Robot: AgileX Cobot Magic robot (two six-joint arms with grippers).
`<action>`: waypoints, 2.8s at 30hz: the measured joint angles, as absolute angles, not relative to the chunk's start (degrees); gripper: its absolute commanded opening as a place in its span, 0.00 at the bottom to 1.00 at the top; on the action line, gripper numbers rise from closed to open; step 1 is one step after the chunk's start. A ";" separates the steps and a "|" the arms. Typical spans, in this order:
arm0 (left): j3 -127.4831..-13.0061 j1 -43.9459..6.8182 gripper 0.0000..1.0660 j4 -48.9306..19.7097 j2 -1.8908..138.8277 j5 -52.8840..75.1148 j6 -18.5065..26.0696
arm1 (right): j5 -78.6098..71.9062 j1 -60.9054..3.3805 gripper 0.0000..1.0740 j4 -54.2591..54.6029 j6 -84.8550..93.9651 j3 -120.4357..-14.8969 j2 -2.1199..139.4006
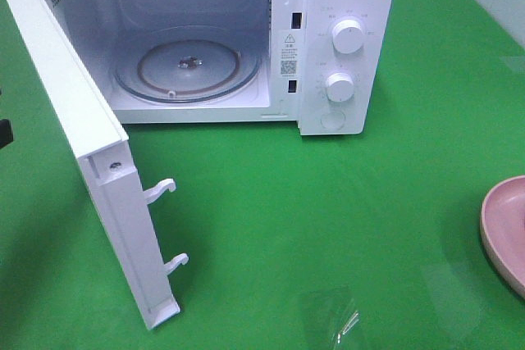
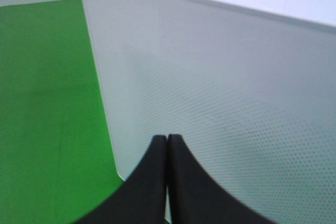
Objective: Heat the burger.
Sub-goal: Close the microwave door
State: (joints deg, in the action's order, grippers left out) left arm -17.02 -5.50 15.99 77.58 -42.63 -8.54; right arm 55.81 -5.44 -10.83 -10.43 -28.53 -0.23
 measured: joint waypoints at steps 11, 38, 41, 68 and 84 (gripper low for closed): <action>-17.19 -12.66 0.00 10.43 84.80 -46.47 -5.39 | 55.81 -5.44 0.71 -10.77 -10.43 -28.53 -0.23; -25.55 -31.40 0.00 -5.33 98.66 -52.48 -2.29 | 55.81 -5.44 0.71 -10.77 -10.43 -28.53 -0.23; -29.62 -33.75 0.00 -6.82 100.50 -49.96 -1.38 | 55.81 -5.44 0.71 -10.77 -10.43 -28.53 -0.23; -53.06 -37.53 0.00 -14.04 110.70 -39.53 3.67 | 55.81 -5.44 0.71 -10.77 -10.43 -28.53 -0.23; -58.04 -38.04 0.00 -19.02 113.79 -35.35 12.32 | 55.81 -5.44 0.71 -10.77 -10.43 -28.53 -0.23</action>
